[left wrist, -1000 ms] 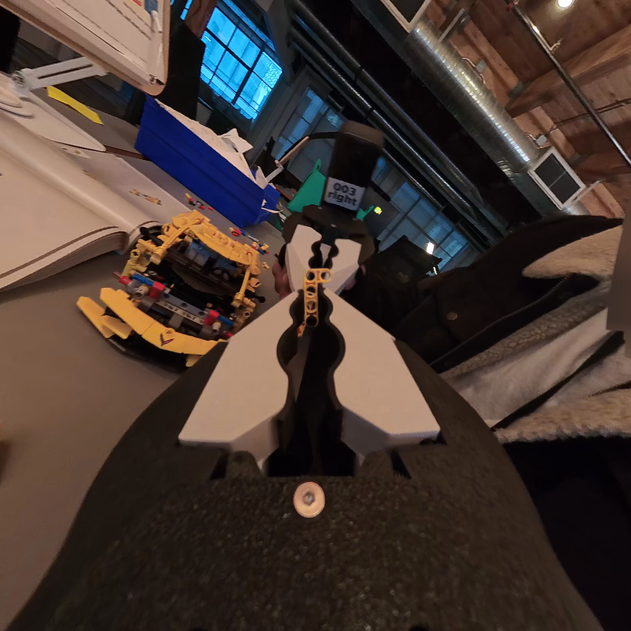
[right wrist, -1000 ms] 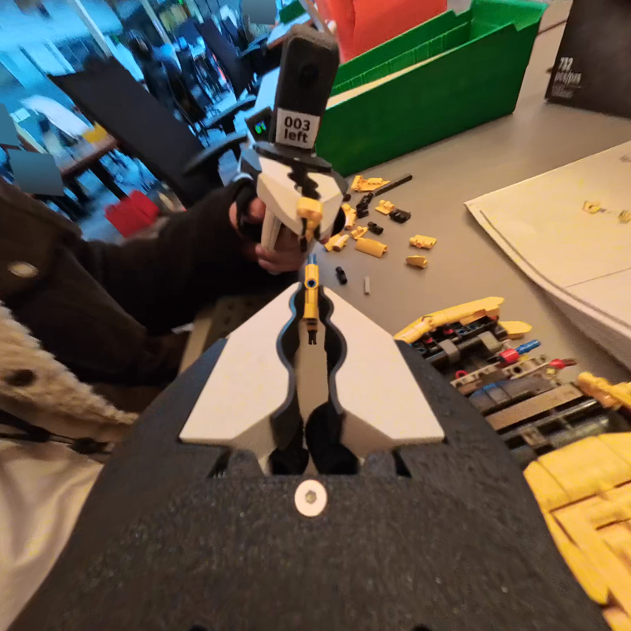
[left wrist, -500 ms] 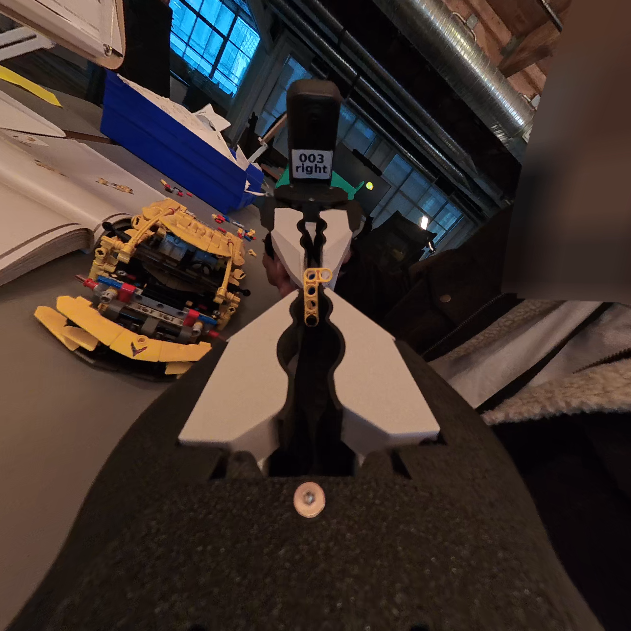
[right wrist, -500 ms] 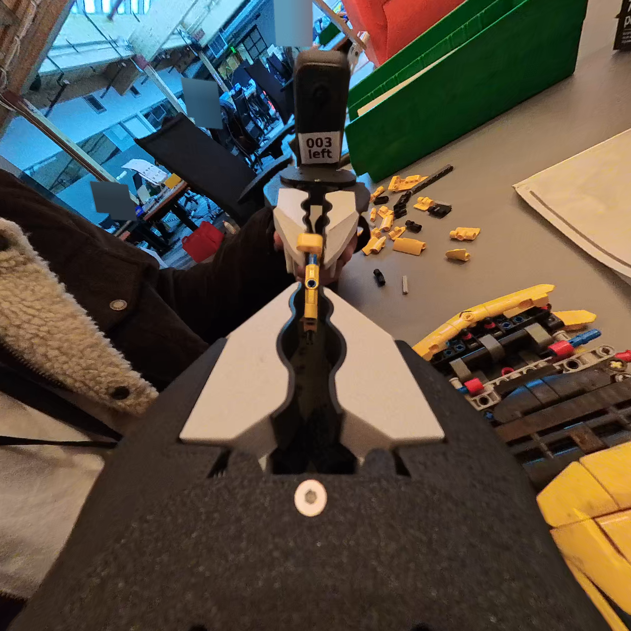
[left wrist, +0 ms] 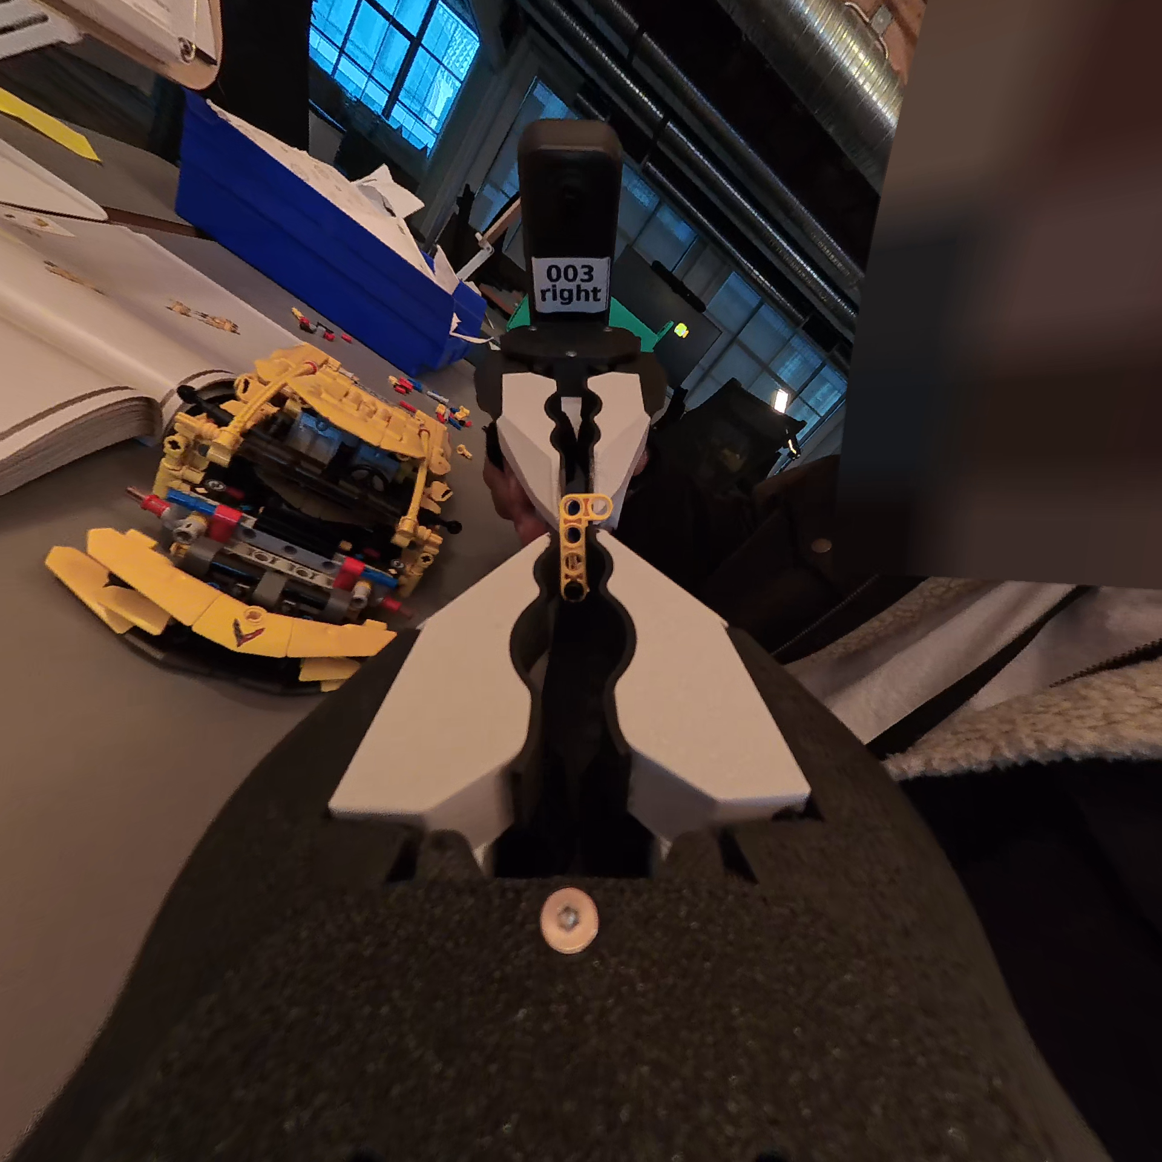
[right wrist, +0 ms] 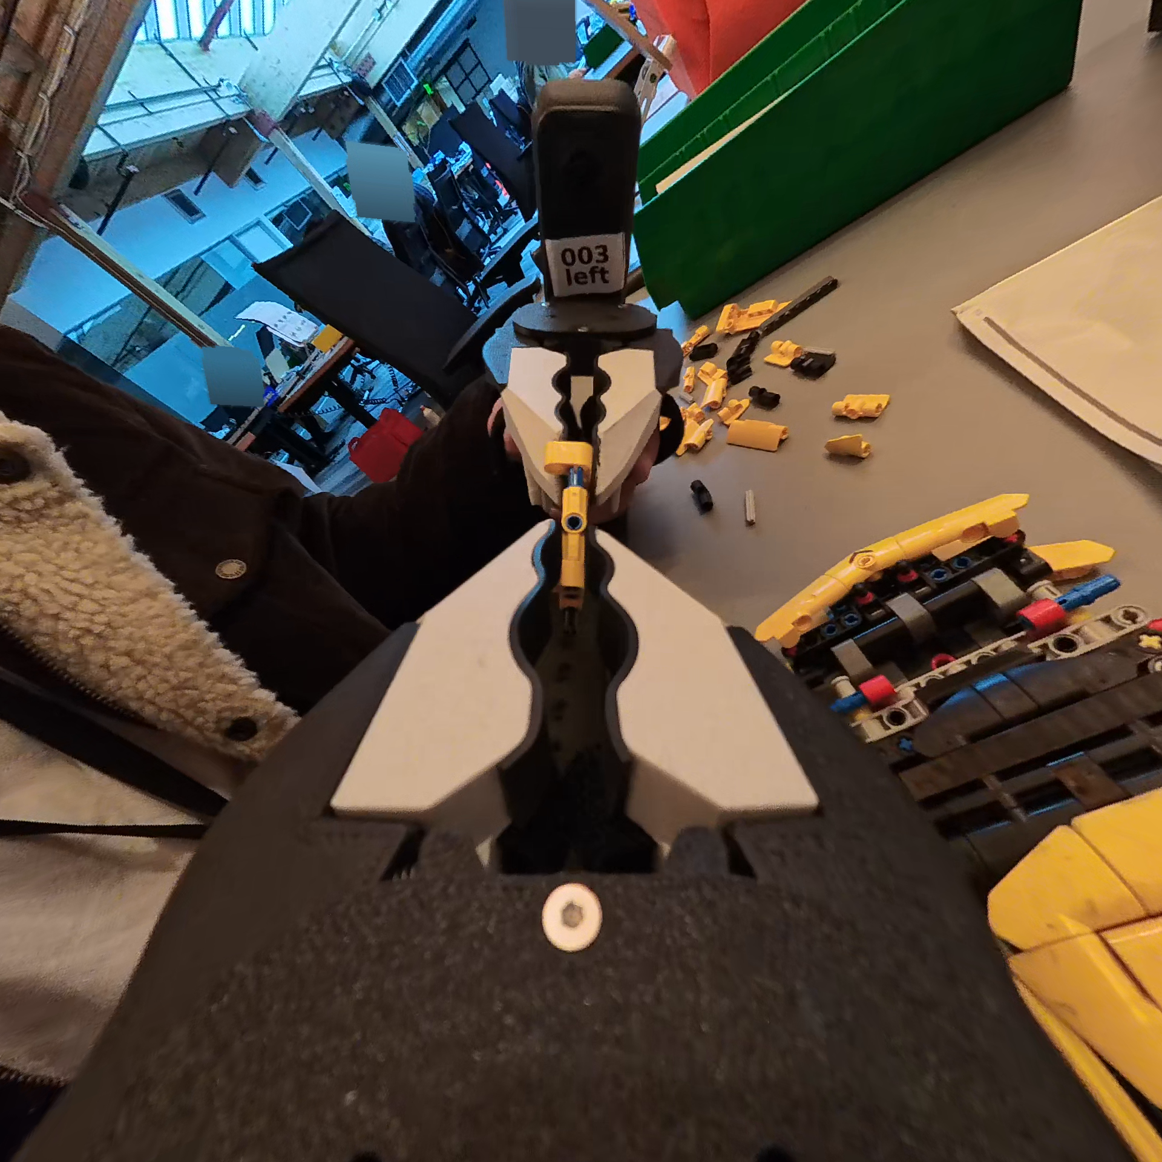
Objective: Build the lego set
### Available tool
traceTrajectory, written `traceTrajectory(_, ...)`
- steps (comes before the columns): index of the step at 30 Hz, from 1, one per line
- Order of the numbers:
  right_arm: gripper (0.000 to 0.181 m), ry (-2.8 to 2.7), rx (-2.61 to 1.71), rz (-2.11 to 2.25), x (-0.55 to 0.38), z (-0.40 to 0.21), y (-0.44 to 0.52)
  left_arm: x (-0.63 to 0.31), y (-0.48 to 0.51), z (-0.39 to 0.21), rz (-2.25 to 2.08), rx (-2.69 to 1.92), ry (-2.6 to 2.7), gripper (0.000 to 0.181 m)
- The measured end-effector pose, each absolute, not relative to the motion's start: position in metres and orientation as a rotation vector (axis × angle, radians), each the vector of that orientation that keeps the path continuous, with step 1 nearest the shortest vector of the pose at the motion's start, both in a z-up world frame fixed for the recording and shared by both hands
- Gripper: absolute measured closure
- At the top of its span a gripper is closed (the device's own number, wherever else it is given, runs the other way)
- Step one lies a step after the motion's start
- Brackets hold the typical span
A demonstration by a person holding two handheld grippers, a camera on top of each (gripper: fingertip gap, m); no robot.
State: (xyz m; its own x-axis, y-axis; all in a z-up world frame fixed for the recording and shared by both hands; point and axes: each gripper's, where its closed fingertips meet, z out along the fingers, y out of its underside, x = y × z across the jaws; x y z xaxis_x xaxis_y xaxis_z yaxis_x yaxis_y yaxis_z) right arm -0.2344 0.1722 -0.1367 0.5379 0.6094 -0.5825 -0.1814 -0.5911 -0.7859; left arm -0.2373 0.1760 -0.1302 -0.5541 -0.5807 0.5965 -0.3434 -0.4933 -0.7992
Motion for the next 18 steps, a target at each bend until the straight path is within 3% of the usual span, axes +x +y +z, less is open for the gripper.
traceTrajectory(18,0.176,-0.344,-1.918,1.129,-0.2348,-0.1407,0.1723,-0.2359,0.1766,-0.1323,-2.219,-1.432,1.473,0.174)
